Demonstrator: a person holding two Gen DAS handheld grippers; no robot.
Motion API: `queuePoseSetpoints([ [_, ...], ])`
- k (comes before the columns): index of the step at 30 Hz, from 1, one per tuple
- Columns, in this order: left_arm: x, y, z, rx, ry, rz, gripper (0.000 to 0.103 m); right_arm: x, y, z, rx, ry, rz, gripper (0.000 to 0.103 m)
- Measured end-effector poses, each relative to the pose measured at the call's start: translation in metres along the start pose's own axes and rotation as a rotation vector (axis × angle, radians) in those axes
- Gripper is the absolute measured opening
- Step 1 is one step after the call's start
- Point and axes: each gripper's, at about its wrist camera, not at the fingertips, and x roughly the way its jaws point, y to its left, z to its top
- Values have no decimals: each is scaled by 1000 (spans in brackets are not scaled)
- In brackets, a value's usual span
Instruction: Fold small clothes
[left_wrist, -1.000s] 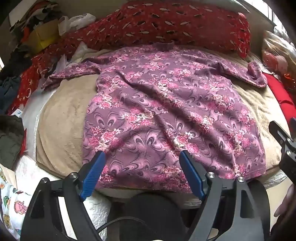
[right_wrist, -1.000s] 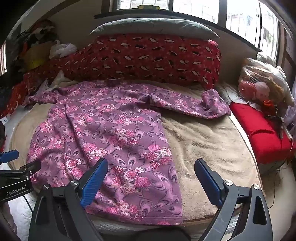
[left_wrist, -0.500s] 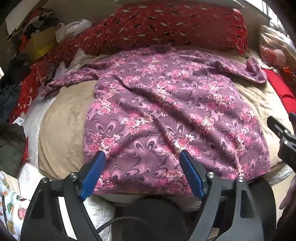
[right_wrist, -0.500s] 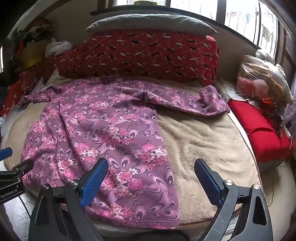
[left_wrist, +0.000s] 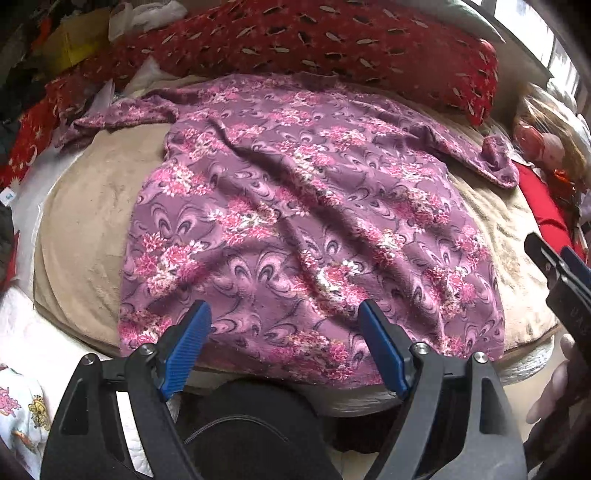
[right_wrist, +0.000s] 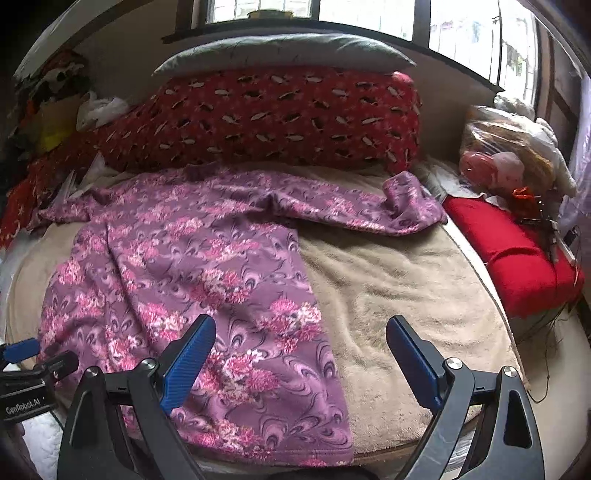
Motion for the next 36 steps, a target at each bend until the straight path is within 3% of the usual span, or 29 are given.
queuePoseSetpoints([
  [4, -2, -4, 3, 24, -20, 14, 82, -1, 0, 4, 4, -14, 6, 94],
  [8, 4, -3, 6, 15, -12, 35, 82, 11, 4, 1, -5, 71, 27, 93],
  [22, 11, 0, 2, 43, -8, 91, 82, 19, 6, -9, -36, 93, 14, 91],
  [36, 12, 7, 1, 17, 11, 94, 82, 15, 3, -10, -16, 104, 32, 91],
])
